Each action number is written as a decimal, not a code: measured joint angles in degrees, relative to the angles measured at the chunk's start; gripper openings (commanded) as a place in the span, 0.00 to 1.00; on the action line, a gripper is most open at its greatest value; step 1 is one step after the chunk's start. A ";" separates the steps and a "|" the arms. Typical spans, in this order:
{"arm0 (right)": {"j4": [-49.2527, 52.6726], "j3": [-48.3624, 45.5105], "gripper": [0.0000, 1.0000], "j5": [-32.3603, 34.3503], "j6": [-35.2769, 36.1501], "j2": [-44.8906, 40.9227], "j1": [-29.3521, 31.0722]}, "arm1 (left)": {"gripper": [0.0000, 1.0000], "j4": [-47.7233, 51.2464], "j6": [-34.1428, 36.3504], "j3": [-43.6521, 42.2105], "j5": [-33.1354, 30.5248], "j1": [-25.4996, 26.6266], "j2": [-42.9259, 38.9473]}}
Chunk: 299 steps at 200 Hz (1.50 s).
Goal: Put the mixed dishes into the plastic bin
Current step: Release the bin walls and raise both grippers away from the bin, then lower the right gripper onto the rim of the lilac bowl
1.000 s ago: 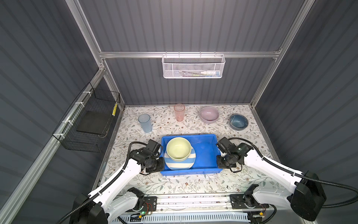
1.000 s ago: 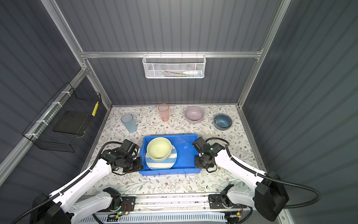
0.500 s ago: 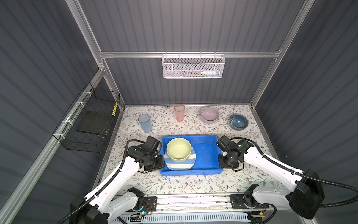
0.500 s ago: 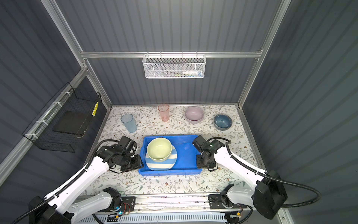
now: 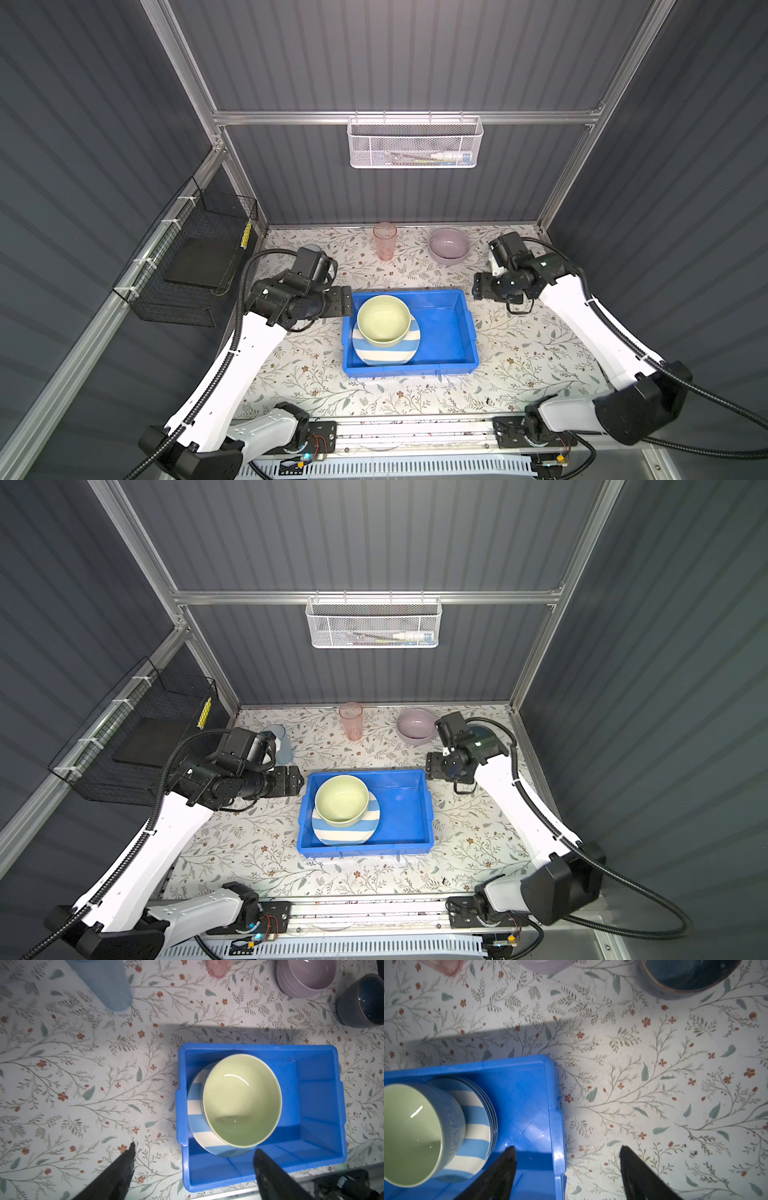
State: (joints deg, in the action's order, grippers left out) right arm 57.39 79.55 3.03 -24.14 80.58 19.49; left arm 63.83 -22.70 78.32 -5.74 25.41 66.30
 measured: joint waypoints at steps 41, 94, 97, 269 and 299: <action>-9.44 5.64 0.71 -4.76 0.83 12.50 -8.04 | 0.94 -7.30 6.95 -1.62 -2.47 -6.16 1.27; -16.68 20.33 0.60 -10.40 -0.13 31.87 -10.84 | 0.94 -20.72 11.61 -8.22 -5.03 -7.41 2.64; -16.72 21.51 0.60 -10.60 -0.15 33.00 -10.84 | 0.94 -21.44 11.63 -8.48 -5.07 -7.43 2.78; -12.44 40.37 0.37 -7.78 -5.62 53.75 -10.99 | 0.94 -25.38 13.09 -9.09 -9.20 -7.52 0.28; -12.76 40.37 0.30 -8.00 -6.36 53.99 -10.99 | 0.93 -24.85 13.05 -9.09 -10.38 -7.52 0.17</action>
State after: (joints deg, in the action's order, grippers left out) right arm 44.62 119.92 -4.97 -30.50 134.56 8.49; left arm 38.98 -9.65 69.23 -16.12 17.89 66.48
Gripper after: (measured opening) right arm 0.325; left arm 0.935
